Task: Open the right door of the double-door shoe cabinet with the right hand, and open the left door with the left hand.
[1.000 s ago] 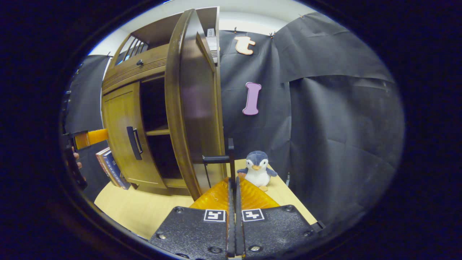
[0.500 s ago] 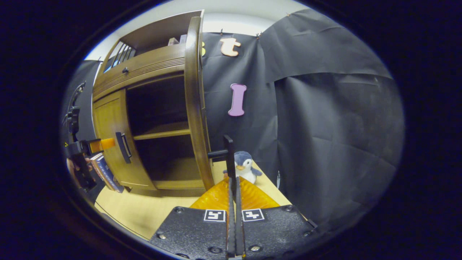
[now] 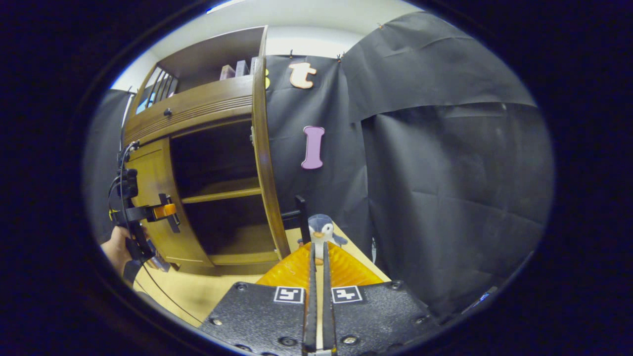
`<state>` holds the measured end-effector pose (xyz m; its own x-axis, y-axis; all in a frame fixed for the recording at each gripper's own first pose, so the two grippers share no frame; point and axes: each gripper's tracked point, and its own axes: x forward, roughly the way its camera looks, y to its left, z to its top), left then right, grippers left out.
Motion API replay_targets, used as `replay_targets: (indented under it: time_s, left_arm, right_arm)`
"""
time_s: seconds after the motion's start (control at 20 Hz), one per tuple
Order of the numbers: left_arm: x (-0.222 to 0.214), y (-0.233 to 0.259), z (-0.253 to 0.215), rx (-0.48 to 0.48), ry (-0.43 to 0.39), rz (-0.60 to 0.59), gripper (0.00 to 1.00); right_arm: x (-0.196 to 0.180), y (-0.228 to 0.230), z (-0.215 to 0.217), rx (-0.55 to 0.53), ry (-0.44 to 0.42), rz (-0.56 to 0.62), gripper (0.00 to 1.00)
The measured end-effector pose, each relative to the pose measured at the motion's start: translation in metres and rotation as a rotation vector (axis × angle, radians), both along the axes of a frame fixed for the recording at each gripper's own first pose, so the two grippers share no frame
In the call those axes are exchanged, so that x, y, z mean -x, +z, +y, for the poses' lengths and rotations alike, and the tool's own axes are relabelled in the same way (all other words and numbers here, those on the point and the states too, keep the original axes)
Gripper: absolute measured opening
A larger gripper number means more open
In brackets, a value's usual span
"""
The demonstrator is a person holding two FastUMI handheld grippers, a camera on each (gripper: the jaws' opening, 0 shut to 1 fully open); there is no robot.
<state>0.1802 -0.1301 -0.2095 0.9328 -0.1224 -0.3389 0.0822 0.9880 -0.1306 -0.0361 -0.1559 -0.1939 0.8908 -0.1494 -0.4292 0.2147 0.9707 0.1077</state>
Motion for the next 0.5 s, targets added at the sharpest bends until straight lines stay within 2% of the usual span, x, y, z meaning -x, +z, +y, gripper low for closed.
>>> replay_targets:
  time_s: [0.05,0.15,0.2,0.25,0.3,0.35,0.4,0.5]
  left_arm:
    - [-0.003,-0.002,0.001,-0.006,0.002,-0.002,0.95]
    - [-0.009,-0.002,0.005,-0.022,0.008,-0.016,0.83]
    - [-0.013,0.000,0.008,-0.029,0.013,-0.026,0.82]
    - [-0.015,0.000,0.008,-0.035,0.014,-0.030,0.99]
    - [-0.017,-0.001,0.009,-0.043,0.016,-0.033,0.86]
    - [-0.021,-0.003,0.011,-0.049,0.019,-0.035,0.97]
    - [-0.023,-0.004,0.012,-0.055,0.023,-0.037,0.68]
    - [-0.024,-0.003,0.007,-0.049,0.004,-0.051,0.86]
  right_arm:
    - [0.003,0.003,0.000,-0.001,-0.005,-0.004,0.08]
    - [0.008,0.008,0.003,0.001,0.001,-0.014,0.18]
    - [0.009,0.009,0.005,0.004,0.008,-0.015,0.27]
    - [0.011,0.010,0.008,0.007,0.018,-0.013,0.30]
    - [0.012,0.008,0.011,0.012,0.027,-0.007,0.36]
    - [0.015,0.007,0.013,0.019,0.034,-0.001,0.39]
    - [0.017,0.005,0.015,0.026,0.039,0.001,0.46]
    - [0.018,0.007,0.018,0.036,0.048,-0.003,0.50]
